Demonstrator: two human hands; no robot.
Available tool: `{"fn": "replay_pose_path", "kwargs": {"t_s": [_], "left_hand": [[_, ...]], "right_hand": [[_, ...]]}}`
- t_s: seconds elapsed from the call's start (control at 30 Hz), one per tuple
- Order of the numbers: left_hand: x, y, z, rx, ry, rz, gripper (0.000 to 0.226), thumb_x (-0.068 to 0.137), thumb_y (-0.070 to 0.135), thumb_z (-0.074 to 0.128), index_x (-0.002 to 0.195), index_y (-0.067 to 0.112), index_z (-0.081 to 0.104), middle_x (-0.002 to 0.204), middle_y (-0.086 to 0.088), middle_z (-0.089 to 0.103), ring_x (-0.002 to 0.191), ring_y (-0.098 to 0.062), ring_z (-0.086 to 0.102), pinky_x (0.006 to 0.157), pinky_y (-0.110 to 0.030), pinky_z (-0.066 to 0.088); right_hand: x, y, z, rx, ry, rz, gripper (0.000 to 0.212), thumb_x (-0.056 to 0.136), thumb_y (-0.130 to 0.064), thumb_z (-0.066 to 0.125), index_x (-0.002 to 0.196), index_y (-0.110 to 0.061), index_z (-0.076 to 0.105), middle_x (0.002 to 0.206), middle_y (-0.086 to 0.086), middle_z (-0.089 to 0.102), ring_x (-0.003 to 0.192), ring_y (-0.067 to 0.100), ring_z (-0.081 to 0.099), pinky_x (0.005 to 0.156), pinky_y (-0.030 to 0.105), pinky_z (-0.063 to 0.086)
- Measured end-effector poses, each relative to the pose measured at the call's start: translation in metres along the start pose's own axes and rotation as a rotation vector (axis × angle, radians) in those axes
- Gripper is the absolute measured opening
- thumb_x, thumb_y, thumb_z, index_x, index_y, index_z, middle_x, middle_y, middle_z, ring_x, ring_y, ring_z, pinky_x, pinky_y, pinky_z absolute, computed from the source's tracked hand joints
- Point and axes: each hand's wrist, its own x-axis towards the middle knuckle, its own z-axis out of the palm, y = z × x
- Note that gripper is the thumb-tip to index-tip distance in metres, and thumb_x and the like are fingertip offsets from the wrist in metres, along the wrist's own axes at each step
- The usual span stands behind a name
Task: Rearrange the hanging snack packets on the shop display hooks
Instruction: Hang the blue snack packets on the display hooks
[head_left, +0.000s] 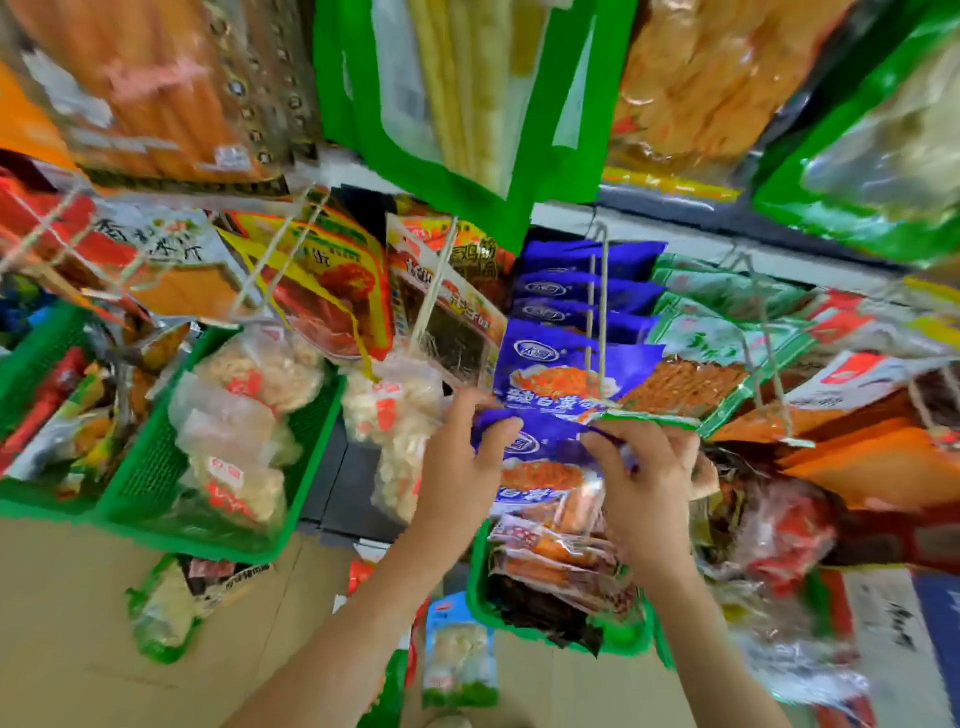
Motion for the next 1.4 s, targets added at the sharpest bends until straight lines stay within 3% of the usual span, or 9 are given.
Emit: {"fn": "replay_pose_path", "kwargs": {"t_s": [0.07,0.23,0.43,0.6,0.77,0.93,1.23,1.33,1.4], "left_hand": [[0.009,0.011,0.006,-0.018,0.027,0.013,0.023,0.088,0.015,0.061,0.078,0.027,0.044,0.069,0.008,0.052,0.063,0.002,0.049,0.058,-0.015,0.036],[0.022,0.023,0.014,-0.015,-0.002,-0.029,0.017,0.089,0.010,0.059,0.080,0.014,0.045,0.073,-0.004,0.050,0.061,0.000,0.047,0.054,-0.013,0.038],[0.036,0.030,0.020,0.143,0.026,-0.059,0.022,0.092,0.021,0.057,0.078,0.015,0.040,0.065,0.004,0.045,0.056,-0.007,0.043,0.049,-0.013,0.034],[0.049,0.033,0.018,0.253,0.057,-0.055,0.020,0.093,0.023,0.055,0.080,0.017,0.041,0.066,0.007,0.046,0.058,-0.004,0.046,0.049,-0.009,0.036],[0.055,0.039,0.027,0.291,0.034,-0.036,0.014,0.093,0.022,0.056,0.091,0.013,0.045,0.075,0.006,0.051,0.065,-0.008,0.049,0.049,-0.003,0.037],[0.055,0.036,0.028,0.252,0.018,-0.064,0.016,0.092,0.022,0.057,0.090,0.012,0.044,0.082,0.004,0.054,0.075,-0.009,0.053,0.047,-0.004,0.038],[0.064,0.030,0.024,0.281,-0.003,-0.109,0.015,0.094,0.023,0.054,0.094,0.013,0.043,0.091,-0.001,0.054,0.082,-0.012,0.051,0.047,-0.001,0.037],[0.056,0.032,0.022,0.305,-0.105,-0.098,0.013,0.093,0.024,0.055,0.094,0.016,0.044,0.089,0.003,0.054,0.080,-0.010,0.054,0.046,-0.005,0.038],[0.040,0.033,0.018,0.303,-0.145,-0.083,0.013,0.093,0.023,0.055,0.092,0.016,0.043,0.085,0.005,0.053,0.074,-0.008,0.053,0.047,-0.005,0.037]], "right_hand": [[0.014,-0.004,-0.002,0.009,0.003,0.036,0.015,0.074,-0.035,0.064,0.077,-0.022,0.070,0.074,-0.017,0.059,0.091,0.009,0.035,0.094,0.050,0.026],[0.024,0.003,0.003,0.035,-0.019,0.119,0.008,0.081,-0.026,0.069,0.078,-0.019,0.069,0.072,-0.021,0.051,0.091,0.003,0.031,0.080,0.024,0.009],[0.050,-0.005,-0.002,0.187,-0.078,0.140,0.009,0.082,-0.018,0.066,0.077,-0.025,0.067,0.076,-0.026,0.049,0.091,0.005,0.028,0.096,0.045,0.026],[0.063,-0.006,0.002,0.079,-0.204,0.077,0.024,0.088,-0.014,0.057,0.074,-0.033,0.059,0.074,-0.023,0.051,0.095,0.016,0.034,0.080,0.029,0.013],[0.063,0.006,0.000,0.194,-0.217,0.126,0.018,0.087,-0.020,0.060,0.075,-0.034,0.060,0.080,-0.024,0.056,0.096,0.010,0.035,0.095,0.052,0.029],[0.061,0.013,0.003,0.228,-0.196,0.214,0.012,0.086,-0.021,0.061,0.080,-0.030,0.065,0.089,-0.002,0.058,0.102,0.016,0.037,0.094,0.045,0.028],[0.069,0.004,0.014,0.162,-0.132,0.117,0.009,0.086,-0.015,0.062,0.080,-0.019,0.067,0.077,-0.020,0.049,0.096,0.016,0.038,0.089,0.041,0.027],[0.054,0.010,0.008,0.089,-0.005,0.144,0.004,0.082,-0.019,0.068,0.086,-0.019,0.069,0.107,-0.004,0.053,0.109,0.023,0.037,0.088,0.038,0.022],[0.036,0.013,0.001,0.112,0.083,0.191,0.028,0.077,-0.019,0.072,0.104,-0.021,0.064,0.130,0.003,0.040,0.118,0.023,0.031,0.093,0.039,0.024]]}}
